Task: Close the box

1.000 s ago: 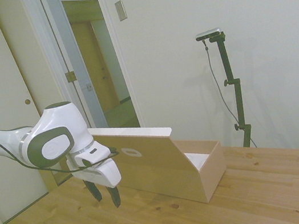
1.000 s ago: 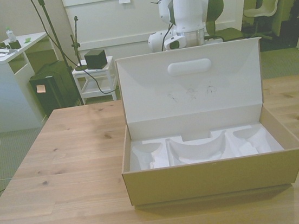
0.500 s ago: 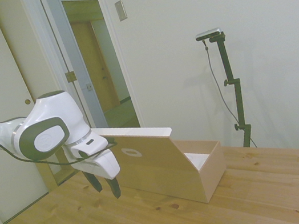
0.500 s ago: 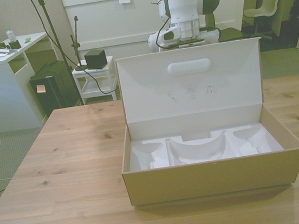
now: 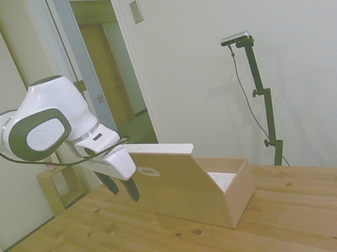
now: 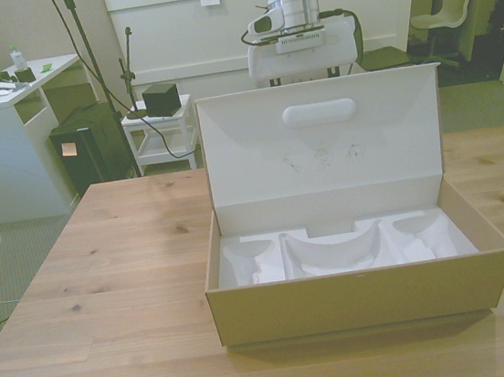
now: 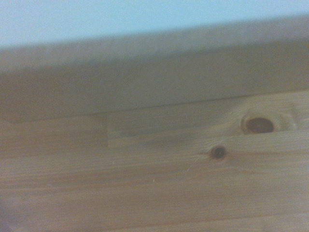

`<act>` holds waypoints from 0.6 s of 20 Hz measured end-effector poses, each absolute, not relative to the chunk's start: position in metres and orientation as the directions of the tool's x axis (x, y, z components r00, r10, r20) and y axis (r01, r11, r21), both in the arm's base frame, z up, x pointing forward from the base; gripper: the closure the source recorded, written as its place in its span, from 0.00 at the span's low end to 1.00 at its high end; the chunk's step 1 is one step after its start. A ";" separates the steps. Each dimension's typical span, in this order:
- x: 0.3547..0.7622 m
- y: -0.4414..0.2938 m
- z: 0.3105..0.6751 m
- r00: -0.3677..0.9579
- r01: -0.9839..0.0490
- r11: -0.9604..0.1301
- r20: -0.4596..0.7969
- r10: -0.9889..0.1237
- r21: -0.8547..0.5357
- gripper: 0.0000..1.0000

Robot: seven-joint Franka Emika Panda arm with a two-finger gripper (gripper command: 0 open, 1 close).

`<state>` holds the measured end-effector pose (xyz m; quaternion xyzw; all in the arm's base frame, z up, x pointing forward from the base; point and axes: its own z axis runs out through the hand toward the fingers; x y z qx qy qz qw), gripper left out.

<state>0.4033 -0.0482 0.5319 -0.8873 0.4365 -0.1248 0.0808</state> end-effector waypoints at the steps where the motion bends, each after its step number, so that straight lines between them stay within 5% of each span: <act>1: 0.405 -0.054 0.536 0.576 -0.755 -0.598 0.162 -0.801 -0.270 0.00; 12: 0.448 -0.089 0.554 0.500 -0.732 -0.559 0.252 -0.829 -0.389 0.00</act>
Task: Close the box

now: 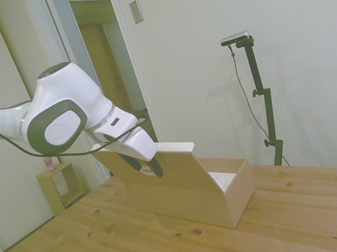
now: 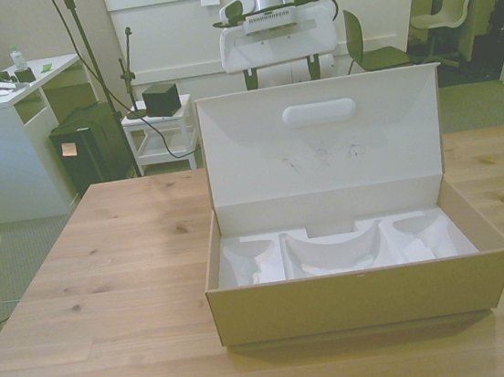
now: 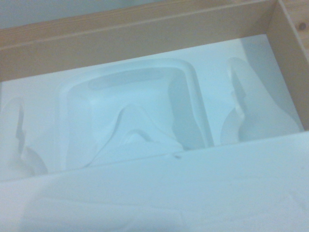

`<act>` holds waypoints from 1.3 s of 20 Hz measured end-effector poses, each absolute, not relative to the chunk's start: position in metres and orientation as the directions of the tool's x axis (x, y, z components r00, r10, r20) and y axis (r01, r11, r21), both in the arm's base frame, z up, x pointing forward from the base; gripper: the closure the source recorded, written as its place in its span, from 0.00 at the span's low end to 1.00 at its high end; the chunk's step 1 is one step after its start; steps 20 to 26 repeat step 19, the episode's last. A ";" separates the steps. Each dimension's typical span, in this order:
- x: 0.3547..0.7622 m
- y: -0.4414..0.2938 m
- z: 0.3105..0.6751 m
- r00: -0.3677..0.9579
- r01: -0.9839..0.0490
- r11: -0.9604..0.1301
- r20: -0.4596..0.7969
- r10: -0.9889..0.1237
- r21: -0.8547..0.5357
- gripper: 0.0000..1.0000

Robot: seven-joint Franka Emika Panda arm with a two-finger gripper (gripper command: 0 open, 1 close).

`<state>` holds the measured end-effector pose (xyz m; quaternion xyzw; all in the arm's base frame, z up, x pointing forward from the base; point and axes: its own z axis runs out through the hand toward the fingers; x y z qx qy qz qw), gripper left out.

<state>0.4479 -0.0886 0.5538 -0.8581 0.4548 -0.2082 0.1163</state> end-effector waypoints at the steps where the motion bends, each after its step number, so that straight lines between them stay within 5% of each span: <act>1: 0.457 -0.092 0.554 0.495 -0.732 -0.557 0.256 -0.830 -0.392 0.00; 8: 0.508 -0.111 0.558 0.479 -0.734 -0.548 0.267 -0.836 -0.401 0.00; 19: 0.495 -0.100 0.552 0.609 -0.767 -0.595 0.021 -0.793 -0.240 0.00; 26: 0.495 -0.100 0.552 0.609 -0.767 -0.595 0.021 -0.793 -0.240 0.00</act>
